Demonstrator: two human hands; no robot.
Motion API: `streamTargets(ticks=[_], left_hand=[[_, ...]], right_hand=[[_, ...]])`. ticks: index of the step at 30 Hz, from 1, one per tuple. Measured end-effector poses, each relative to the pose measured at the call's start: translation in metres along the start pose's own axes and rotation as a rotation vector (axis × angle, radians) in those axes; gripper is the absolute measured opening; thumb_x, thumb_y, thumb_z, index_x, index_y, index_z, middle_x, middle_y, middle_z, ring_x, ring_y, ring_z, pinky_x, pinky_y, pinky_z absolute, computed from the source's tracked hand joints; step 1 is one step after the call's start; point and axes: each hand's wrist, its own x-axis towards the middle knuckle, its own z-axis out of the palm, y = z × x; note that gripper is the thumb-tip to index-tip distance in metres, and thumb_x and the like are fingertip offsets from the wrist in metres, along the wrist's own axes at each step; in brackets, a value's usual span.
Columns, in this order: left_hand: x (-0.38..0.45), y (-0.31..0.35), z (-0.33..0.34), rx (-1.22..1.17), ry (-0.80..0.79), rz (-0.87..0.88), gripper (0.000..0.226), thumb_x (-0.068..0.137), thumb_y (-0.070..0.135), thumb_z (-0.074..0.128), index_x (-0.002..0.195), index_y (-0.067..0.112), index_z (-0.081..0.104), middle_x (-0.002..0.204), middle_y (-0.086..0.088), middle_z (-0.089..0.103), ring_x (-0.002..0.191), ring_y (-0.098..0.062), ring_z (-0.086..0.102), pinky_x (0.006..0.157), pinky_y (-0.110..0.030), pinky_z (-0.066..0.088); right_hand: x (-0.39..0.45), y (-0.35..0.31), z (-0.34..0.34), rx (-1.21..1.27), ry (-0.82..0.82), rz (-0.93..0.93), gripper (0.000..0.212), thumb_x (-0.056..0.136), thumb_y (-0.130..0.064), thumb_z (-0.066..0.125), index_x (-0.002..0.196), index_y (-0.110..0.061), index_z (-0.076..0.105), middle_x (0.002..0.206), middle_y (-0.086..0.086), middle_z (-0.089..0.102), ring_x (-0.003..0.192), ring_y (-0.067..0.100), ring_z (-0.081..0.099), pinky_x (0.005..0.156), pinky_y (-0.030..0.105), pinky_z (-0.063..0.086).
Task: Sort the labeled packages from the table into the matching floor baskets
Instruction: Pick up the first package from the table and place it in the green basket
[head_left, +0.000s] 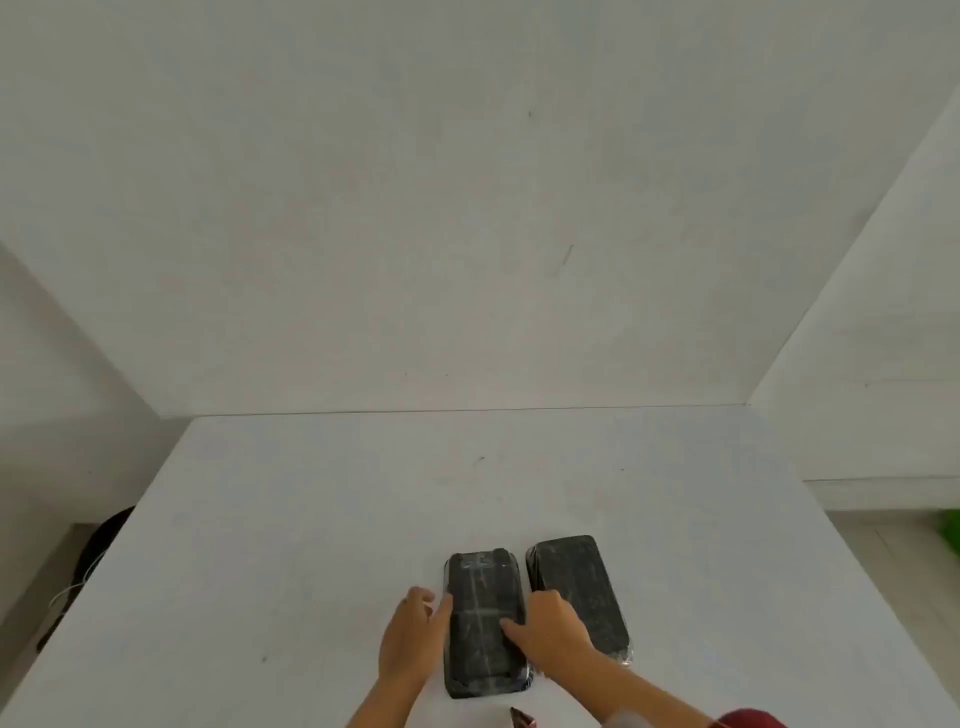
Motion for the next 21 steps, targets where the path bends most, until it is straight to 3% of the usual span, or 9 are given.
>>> streamTargets(ticks=[1,3,5,8,11,14,18,21], left_hand=[[0.001,-0.002,0.003,-0.074,-0.063,-0.042,0.036,0.093,0.048,0.044,0.111,0.018,0.053,0.11,-0.001,0.063,0.093,-0.017,0.061,0.083,-0.03,0.052],[-0.003,-0.001,0.007,-0.2,-0.167,-0.108,0.029,0.094,0.042,0.046,0.106,0.016,0.053,0.11,-0.007,0.063,0.096,-0.022,0.062,0.092,-0.04,0.055],[-0.005,-0.002,0.009,-0.259,-0.188,-0.125,0.024,0.093,0.042,0.047,0.1,0.019,0.051,0.105,-0.006,0.063,0.094,-0.023,0.062,0.093,-0.043,0.055],[-0.007,0.0,0.009,-0.385,-0.16,-0.162,0.027,0.093,0.041,0.049,0.102,0.016,0.049,0.107,-0.009,0.064,0.091,-0.024,0.063,0.085,-0.039,0.056],[-0.009,0.004,0.005,-0.662,-0.204,-0.248,0.028,0.096,0.035,0.047,0.106,0.009,0.046,0.111,-0.013,0.058,0.09,-0.032,0.059,0.06,-0.034,0.051],[-0.01,0.004,-0.002,-0.762,-0.237,-0.287,0.031,0.098,0.035,0.044,0.111,0.008,0.047,0.123,-0.018,0.056,0.094,-0.038,0.058,0.058,-0.033,0.051],[-0.008,0.002,-0.009,-0.745,-0.279,-0.326,0.053,0.098,0.044,0.035,0.133,0.005,0.046,0.139,-0.017,0.051,0.112,-0.039,0.055,0.097,-0.045,0.043],[-0.007,0.0,-0.016,-0.815,-0.258,-0.38,0.068,0.097,0.052,0.029,0.144,0.004,0.033,0.148,-0.021,0.039,0.134,-0.037,0.038,0.112,-0.048,0.028]], right_hand=[[0.002,-0.002,0.004,-0.016,-0.05,-0.02,0.037,0.093,-0.047,0.055,0.071,-0.018,0.048,0.072,-0.003,0.054,0.068,0.012,0.056,0.062,0.022,0.051],[0.003,-0.006,0.009,-0.006,-0.082,-0.015,0.036,0.094,-0.045,0.053,0.101,-0.011,0.059,0.101,0.005,0.066,0.092,0.019,0.064,0.081,0.029,0.056],[0.002,-0.01,0.012,0.063,-0.047,-0.035,0.049,0.093,-0.046,0.053,0.125,-0.009,0.048,0.122,0.009,0.058,0.109,0.023,0.061,0.089,0.031,0.053],[0.002,-0.013,0.013,0.099,0.098,-0.129,0.054,0.089,-0.05,0.055,0.129,-0.017,0.04,0.126,0.004,0.047,0.113,0.019,0.051,0.092,0.03,0.049],[0.001,-0.017,0.011,0.118,0.188,-0.231,0.05,0.086,-0.052,0.054,0.127,-0.027,0.041,0.124,0.0,0.051,0.11,0.018,0.049,0.095,0.03,0.046],[0.002,-0.02,0.006,0.242,0.187,-0.231,0.057,0.078,-0.048,0.061,0.128,-0.034,0.039,0.122,-0.001,0.05,0.109,0.019,0.048,0.097,0.035,0.047],[0.005,-0.023,0.004,0.419,0.188,-0.302,0.079,0.074,-0.041,0.072,0.141,-0.024,0.034,0.128,-0.001,0.036,0.105,0.01,0.048,0.095,0.024,0.052],[0.003,-0.023,0.005,0.322,0.238,-0.539,0.074,0.077,-0.034,0.067,0.142,-0.024,0.034,0.125,-0.003,0.031,0.105,0.008,0.046,0.095,0.027,0.054]])
